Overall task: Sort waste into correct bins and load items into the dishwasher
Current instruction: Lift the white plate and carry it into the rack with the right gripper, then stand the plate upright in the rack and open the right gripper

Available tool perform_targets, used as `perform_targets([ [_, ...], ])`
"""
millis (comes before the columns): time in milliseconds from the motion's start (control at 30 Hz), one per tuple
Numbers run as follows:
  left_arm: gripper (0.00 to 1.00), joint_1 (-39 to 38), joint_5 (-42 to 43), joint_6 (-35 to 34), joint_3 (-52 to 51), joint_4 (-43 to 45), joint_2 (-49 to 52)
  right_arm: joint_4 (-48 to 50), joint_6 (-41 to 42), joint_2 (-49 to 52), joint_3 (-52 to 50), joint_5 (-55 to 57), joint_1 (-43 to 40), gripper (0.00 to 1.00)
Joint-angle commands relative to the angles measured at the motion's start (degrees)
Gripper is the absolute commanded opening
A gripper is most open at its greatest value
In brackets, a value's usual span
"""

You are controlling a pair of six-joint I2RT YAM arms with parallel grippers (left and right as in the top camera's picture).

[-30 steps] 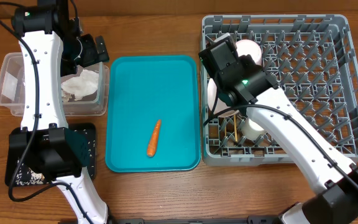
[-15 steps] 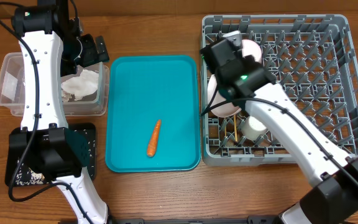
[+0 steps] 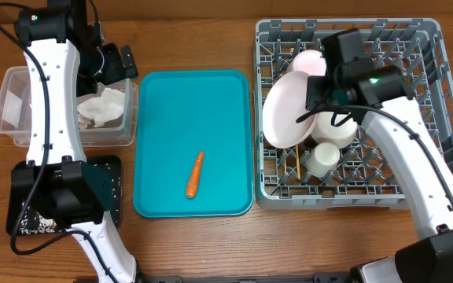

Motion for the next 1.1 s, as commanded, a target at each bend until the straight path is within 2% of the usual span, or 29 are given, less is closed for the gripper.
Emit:
perform_targets([
  [0,1.00,-0.02,0.46,0.70,1.01,-0.13,0.74,-0.94,0.31,-0.37,0.39,-9.51,-0.46,0.59],
  [367,1.00,-0.02,0.46,0.70,1.03,-0.13,0.74,-2.32,0.31,-0.35,0.39,-16.59,-0.13,0.57],
  [500,1.00,-0.02,0.46,0.70,1.01,-0.13,0.74,-1.62,0.28,-0.35,0.39,-16.74,-0.13,0.45],
  [567,1.00,-0.02,0.46,0.70,1.03,-0.13,0.74,-1.51,0.28,-0.35,0.39,-16.74,-0.13,0.29],
  [633,1.00,-0.02,0.46,0.70,1.01,-0.13,0.74,-1.51,0.28,-0.35,0.39,-16.74,-0.13,0.22],
  [1067,1.00,-0.02,0.46,0.70,1.01,-0.13,0.74,1.62,0.26,-0.35,0.39,-12.76,1.49,0.22],
])
